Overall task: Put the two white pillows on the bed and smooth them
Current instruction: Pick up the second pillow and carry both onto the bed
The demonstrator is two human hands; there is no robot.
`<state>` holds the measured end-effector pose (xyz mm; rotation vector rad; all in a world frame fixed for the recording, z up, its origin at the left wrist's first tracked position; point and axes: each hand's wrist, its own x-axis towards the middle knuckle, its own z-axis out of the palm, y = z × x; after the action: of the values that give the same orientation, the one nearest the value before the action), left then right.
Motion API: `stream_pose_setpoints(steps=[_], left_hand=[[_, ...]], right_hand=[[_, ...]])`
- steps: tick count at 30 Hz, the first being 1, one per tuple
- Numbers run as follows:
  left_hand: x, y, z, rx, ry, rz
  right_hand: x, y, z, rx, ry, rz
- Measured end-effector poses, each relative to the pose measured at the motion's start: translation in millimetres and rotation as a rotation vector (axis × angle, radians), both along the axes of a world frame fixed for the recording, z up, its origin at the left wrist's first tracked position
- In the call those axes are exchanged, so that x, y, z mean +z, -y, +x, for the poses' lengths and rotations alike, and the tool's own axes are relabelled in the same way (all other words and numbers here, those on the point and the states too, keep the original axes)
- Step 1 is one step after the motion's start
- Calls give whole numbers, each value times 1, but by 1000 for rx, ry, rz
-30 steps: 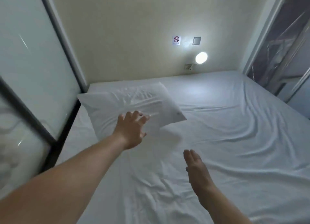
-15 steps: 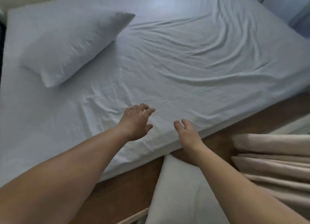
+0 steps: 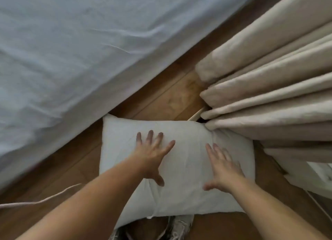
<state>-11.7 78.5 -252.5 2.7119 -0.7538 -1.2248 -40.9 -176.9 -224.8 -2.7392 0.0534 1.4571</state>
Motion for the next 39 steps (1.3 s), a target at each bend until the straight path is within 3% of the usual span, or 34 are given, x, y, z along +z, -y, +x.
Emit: stream_pose_setpoints(steps=[2, 6, 10, 12, 16, 21, 26, 31, 35, 38, 39], left_hand=[[-48, 10, -16, 23, 16, 4], [-106, 8, -26, -36, 196, -39], [-125, 20, -31, -143, 393, -212], [-117, 37, -28, -123, 356, -190], [-69, 28, -28, -44, 212, -136], [60, -53, -14, 54, 213, -224], [218, -171, 41, 182, 383, -211], [343, -314, 104, 460, 582, -170], [384, -403, 163, 735, 603, -151], [385, -457, 211, 942, 597, -293], [378, -477, 223, 953, 584, -256]], right_hand=[[-46, 20, -13, 118, 6, -1], [-130, 21, -36, 114, 139, 24], [-183, 6, -55, 76, 532, 71], [-182, 2, -53, -34, 523, 93], [-118, 3, -44, -63, 307, 73], [16, -46, -23, 117, 290, 136], [170, -155, 59, 250, 368, 223], [304, -304, 194, 498, 497, 310], [363, -418, 313, 724, 572, 312], [364, -480, 395, 761, 682, 178], [357, -497, 417, 753, 719, 109]])
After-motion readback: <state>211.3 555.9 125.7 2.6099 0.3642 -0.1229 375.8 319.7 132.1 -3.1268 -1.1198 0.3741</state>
